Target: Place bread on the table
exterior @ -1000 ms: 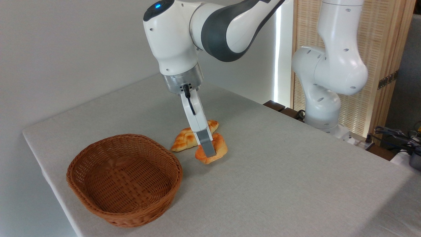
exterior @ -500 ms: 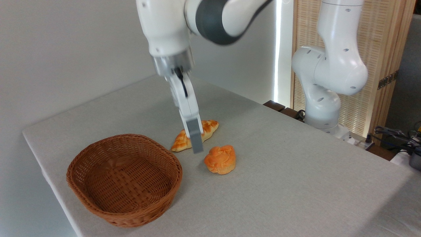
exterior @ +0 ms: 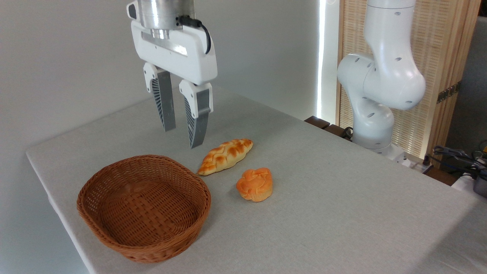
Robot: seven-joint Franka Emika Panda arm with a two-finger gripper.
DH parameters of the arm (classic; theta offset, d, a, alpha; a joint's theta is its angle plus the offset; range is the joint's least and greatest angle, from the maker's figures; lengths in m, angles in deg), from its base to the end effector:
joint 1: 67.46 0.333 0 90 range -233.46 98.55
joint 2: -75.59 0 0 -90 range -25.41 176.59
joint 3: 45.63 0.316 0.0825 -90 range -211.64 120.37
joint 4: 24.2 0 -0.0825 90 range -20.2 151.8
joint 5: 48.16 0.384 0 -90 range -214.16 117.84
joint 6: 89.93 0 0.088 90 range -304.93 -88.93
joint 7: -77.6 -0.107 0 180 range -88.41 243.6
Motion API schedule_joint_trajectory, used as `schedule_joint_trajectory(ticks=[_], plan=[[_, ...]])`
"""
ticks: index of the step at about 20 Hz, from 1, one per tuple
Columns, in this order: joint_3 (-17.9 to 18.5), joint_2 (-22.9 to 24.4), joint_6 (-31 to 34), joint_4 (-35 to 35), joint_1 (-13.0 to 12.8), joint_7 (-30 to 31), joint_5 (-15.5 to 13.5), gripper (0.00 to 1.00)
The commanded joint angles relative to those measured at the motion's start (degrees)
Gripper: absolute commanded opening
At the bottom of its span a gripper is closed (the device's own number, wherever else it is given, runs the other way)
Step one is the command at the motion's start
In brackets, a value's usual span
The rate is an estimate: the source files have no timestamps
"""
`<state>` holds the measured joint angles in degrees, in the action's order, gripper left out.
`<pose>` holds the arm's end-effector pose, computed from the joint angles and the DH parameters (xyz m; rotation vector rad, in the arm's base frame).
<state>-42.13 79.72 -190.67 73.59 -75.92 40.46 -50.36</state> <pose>0.5463 -0.0497 0.6166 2.9223 -1.1164 0.2042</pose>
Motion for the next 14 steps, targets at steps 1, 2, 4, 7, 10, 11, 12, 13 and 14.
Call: schedule_joint_trajectory(ticks=[1, 2, 4, 7, 10, 11, 12, 13, 14], plan=[[1.76, -2.28, 5.63, -4.89, 0.29, 0.49, -3.69, 1.0], [1.77, -2.63, 5.73, -5.33, 0.46, 0.57, -4.03, 1.0], [1.33, -4.56, 8.09, -8.05, 0.46, 0.75, -3.86, 1.0], [1.24, -4.74, 8.8, -8.41, 0.46, 0.49, -2.46, 1.0], [-1.75, -4.83, 8.98, -8.23, 0.55, 0.05, 3.51, 1.0], [-1.75, -5.0, 8.98, -8.23, 0.55, -0.13, 3.61, 1.0], [-1.75, -4.92, 8.98, -8.23, 0.81, -0.22, 3.52, 1.0], [-3.4, -4.65, 8.98, -8.15, 3.69, -0.31, 2.91, 1.0], [-5.68, -4.56, 8.9, -8.06, 5.63, -0.31, 2.9, 1.0]])
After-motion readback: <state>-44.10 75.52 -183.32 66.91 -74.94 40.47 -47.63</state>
